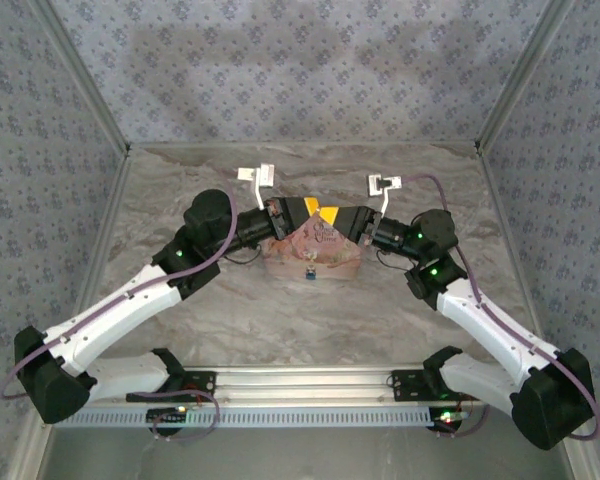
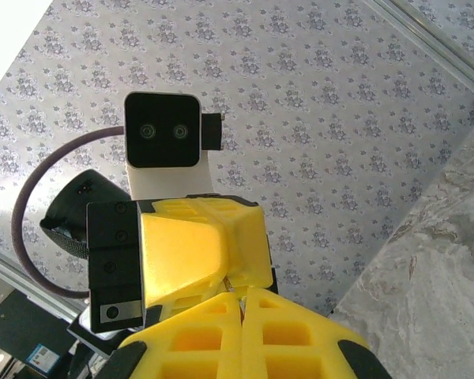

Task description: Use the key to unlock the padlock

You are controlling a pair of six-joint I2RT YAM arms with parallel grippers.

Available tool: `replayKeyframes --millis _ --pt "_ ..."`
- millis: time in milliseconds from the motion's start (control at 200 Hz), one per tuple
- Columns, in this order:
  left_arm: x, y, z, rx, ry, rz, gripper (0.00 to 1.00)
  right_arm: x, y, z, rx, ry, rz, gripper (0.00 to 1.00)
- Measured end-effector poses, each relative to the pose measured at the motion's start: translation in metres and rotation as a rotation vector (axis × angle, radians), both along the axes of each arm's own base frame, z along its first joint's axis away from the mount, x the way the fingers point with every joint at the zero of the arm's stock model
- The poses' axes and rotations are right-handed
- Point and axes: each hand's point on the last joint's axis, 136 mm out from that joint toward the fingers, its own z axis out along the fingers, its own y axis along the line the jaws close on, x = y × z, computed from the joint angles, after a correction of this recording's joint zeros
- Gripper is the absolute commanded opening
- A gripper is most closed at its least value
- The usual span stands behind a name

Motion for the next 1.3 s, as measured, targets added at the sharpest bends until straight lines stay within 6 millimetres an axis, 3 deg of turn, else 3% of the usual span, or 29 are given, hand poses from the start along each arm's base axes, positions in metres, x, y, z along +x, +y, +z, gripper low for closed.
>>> replayKeyframes --millis 305,345,445,535,785,974,1124,1299 --pt "-0.001 -0.001 0.000 0.000 0.000 -0.004 0.00 0.000 -0.003 0.000 -0.015 -0.012 -0.015 0.00" --pt "-0.002 -0.001 0.000 0.000 0.000 -0.006 0.10 0.000 -0.005 0.001 -0.016 -0.011 -0.017 0.00" --pt "-0.003 -0.002 -0.002 0.005 0.001 -0.008 0.54 -0.001 -0.007 0.001 -0.021 -0.014 -0.022 0.00" --pt "-0.001 0.000 -0.005 0.015 0.009 0.005 0.63 0.002 -0.009 -0.003 -0.039 -0.009 -0.036 0.00" --pt "-0.008 0.028 -0.022 0.061 0.037 0.083 0.70 0.020 -0.032 -0.021 -0.133 0.020 -0.140 0.00" --pt "-0.014 0.048 -0.063 0.122 0.100 0.135 0.73 0.035 -0.053 -0.029 -0.174 0.041 -0.221 0.00" --pt "-0.014 0.046 -0.093 0.158 0.155 0.131 0.79 0.026 -0.042 -0.030 -0.183 0.029 -0.181 0.00" --pt "-0.009 0.029 -0.079 0.138 0.134 0.090 0.75 0.004 -0.018 -0.030 -0.192 -0.003 -0.089 0.00"
